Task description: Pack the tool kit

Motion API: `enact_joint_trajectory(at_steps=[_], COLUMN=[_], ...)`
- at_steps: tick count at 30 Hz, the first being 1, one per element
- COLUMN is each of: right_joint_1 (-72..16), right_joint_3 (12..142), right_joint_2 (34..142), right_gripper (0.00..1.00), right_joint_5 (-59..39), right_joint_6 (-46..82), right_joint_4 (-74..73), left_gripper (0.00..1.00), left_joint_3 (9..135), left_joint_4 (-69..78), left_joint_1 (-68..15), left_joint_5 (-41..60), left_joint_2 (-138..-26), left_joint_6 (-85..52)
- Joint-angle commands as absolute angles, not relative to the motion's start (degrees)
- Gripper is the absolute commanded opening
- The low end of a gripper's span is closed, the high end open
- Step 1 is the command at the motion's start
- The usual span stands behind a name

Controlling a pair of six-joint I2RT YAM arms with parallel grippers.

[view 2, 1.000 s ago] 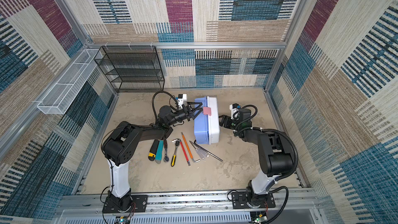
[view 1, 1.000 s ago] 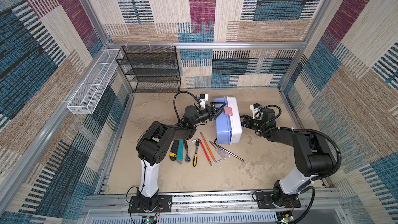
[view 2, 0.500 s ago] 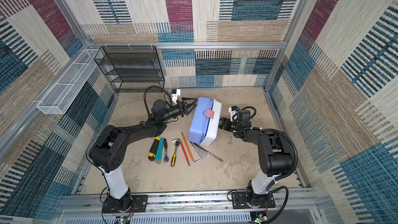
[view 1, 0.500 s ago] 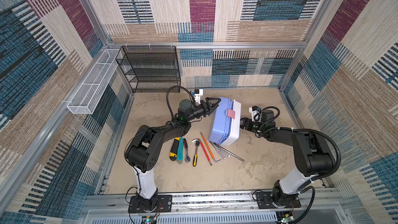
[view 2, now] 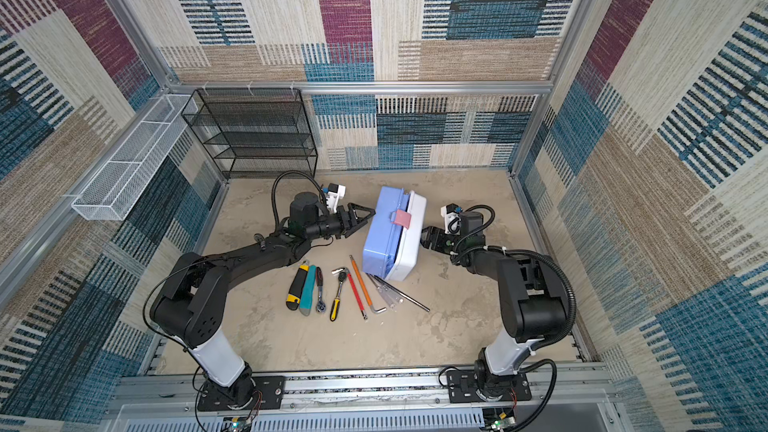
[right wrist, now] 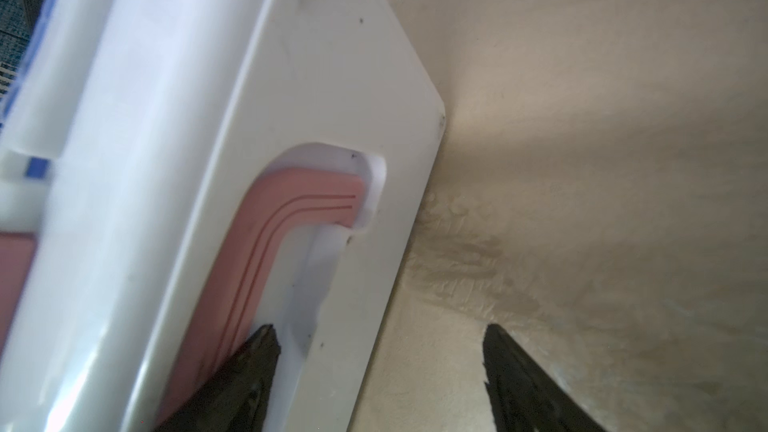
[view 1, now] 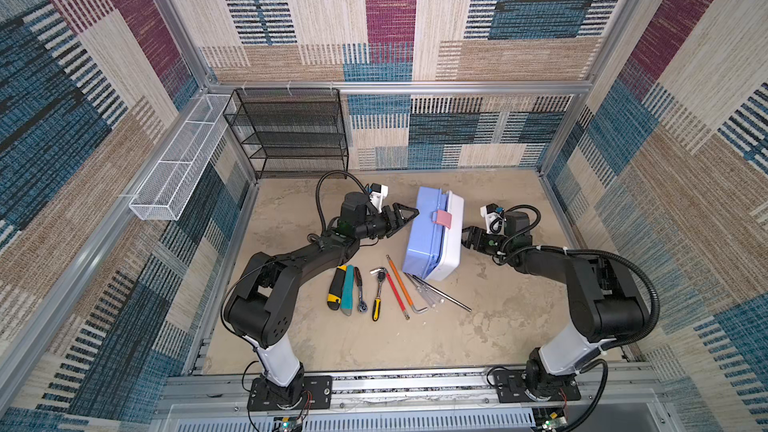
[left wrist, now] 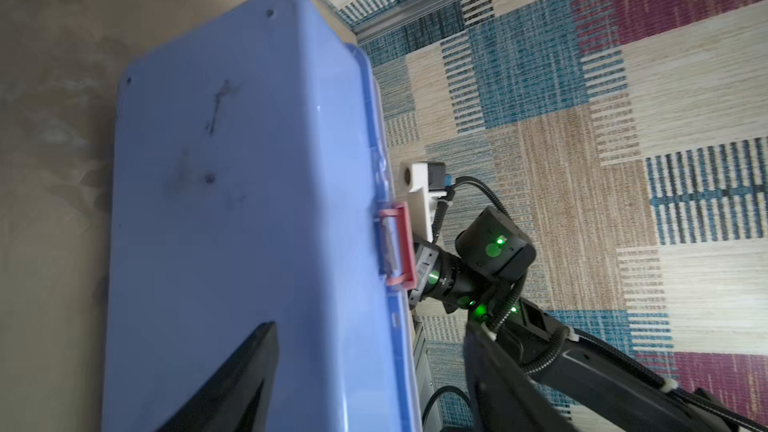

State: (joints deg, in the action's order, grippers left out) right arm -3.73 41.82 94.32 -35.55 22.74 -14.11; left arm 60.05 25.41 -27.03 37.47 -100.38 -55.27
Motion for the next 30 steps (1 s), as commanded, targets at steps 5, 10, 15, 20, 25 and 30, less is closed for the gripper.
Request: enact_joint_trajectory(at_steps=[5, 10, 15, 20, 25, 30], right_joint_1=[-3.78, -3.78, -3.86, -3.87, -3.87, -3.82], right_joint_3=[42.22, 43.06, 44.44, 47.06, 49.45, 48.57], right_joint_2=[93.53, 93.10, 92.81, 92.65, 91.04, 88.50], right_gripper=[0.80, 0.79, 0.79, 0.79, 0.79, 0.79], right_joint_5=[-39.86, -41.67, -42.95, -43.57, -41.48, -38.30], right_joint_6=[24.77, 26.12, 27.13, 27.45, 25.05, 22.27], right_joint_4=[-17.30, -17.92, -18.28, -17.38, -13.14, -9.78], left_gripper=[0.70, 0.66, 0.62, 0.61, 0.61, 0.59], left_joint_3=[61.24, 62.69, 65.09, 68.08, 70.43, 70.94], left_joint_4=[21.90, 21.81, 22.21, 24.65, 27.16, 31.41], left_joint_1=[-27.81, -28.54, -29.59, -30.71, -32.07, -32.24], left_joint_5=[39.11, 39.72, 39.78, 40.43, 40.43, 41.33], left_joint_2=[-102.58, -104.69, -106.85, -110.33, -114.50, -119.40], left_joint_6=[-50.90, -51.27, -51.59, -53.85, -55.72, -58.52])
